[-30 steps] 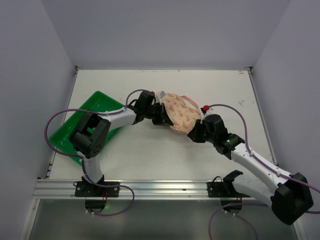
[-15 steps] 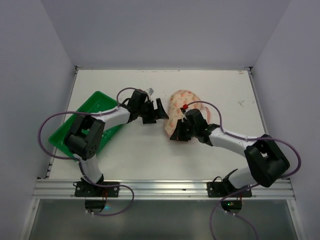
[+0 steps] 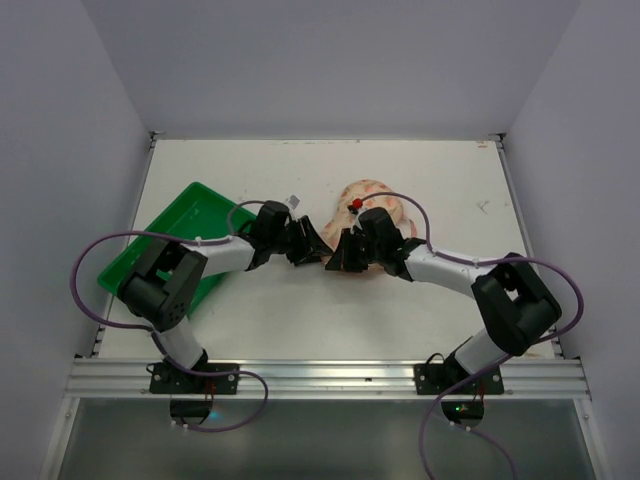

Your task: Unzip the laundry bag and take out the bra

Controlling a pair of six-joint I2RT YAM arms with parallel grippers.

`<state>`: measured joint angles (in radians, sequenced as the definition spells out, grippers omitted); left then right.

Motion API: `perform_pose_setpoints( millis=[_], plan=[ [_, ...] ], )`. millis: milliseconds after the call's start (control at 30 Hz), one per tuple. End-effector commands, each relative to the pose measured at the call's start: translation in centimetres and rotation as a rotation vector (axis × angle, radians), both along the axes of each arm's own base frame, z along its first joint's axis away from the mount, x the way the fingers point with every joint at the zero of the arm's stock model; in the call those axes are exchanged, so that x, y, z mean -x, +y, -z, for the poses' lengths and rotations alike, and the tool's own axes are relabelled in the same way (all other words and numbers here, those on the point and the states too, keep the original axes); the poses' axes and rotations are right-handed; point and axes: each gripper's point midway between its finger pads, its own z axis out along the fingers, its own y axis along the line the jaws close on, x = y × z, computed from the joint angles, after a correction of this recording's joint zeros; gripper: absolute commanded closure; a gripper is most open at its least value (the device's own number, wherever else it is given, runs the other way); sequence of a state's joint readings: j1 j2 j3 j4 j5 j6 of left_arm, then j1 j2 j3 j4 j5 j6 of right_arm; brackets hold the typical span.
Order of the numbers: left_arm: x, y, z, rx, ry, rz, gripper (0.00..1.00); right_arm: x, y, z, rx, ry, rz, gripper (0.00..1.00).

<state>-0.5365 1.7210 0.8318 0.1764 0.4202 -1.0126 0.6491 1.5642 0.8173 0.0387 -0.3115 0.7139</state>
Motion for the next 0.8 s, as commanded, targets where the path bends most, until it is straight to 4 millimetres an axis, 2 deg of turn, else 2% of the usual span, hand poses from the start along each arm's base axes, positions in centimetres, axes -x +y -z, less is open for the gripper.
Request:
perform_pose_setpoints(
  millis=[0,33,67,100,133,200,267,300,367,400,467,500,567,667,767],
  plan=[
    [-1.1,-1.1,-1.5,0.076,-0.054,-0.01,0.56,-0.8,1.1,-2.2,-0.04,-0.062,-0.024,1.0],
    [-1.1,-1.0,-1.5,0.077,-0.056,-0.015,0.76,-0.7,0.8,-2.0,-0.027,-0.062,-0.021,1.0],
    [-1.2,-0.9,-1.6,0.075,-0.058,-0.021,0.85,-0.8,0.4,-1.8,-0.005,-0.068,-0.007,1.0],
    [-1.2,-0.7,-1.4,0.07,-0.057,-0.021,0.98,-0.3,-0.4,-1.3,0.02,-0.058,-0.002,1.0],
    [-1.2,-0.7,-1.4,0.069,-0.053,-0.018,1.0,-0.2,-0.8,-1.1,0.039,-0.059,0.009,1.0],
    [-1.3,-0.4,-1.2,0.057,-0.055,-0.013,1.0,0.4,-2.9,0.5,0.122,-0.04,0.051,1.0],
    [-1.7,-0.1,-1.3,0.045,-0.063,-0.012,1.0,0.8,-4.3,0.3,0.146,-0.049,0.083,1.0],
    [-1.6,0.2,-1.0,0.024,-0.066,0.002,1.0,1.1,-6.0,1.4,0.193,-0.027,0.124,1.0],
    [-1.9,0.5,-1.1,0.013,-0.073,0.019,1.0,1.3,-7.9,1.0,0.218,-0.032,0.179,1.0],
    [-1.7,0.7,-1.0,0.001,-0.069,0.036,1.0,1.4,-9.9,1.8,0.258,-0.007,0.227,1.0],
    [-1.6,1.1,-1.2,0.002,-0.068,0.051,1.0,1.2,-12.0,1.1,0.266,-0.009,0.286,1.0],
    [-1.3,1.4,-1.1,-0.01,-0.068,0.067,1.0,1.1,-13.9,1.4,0.29,0.011,0.339,1.0],
    [-1.1,1.6,-1.2,-0.023,-0.073,0.086,1.0,0.6,-15.6,0.6,0.304,-0.02,0.39,1.0],
    [-1.0,1.9,-1.1,-0.056,-0.087,0.139,1.0,0.3,-16.7,0.3,0.355,-0.049,0.398,1.0],
    [-1.6,1.8,-0.9,-0.08,-0.09,0.194,1.0,0.2,-16.0,0.0,0.348,-0.042,0.356,1.0]
  ],
)
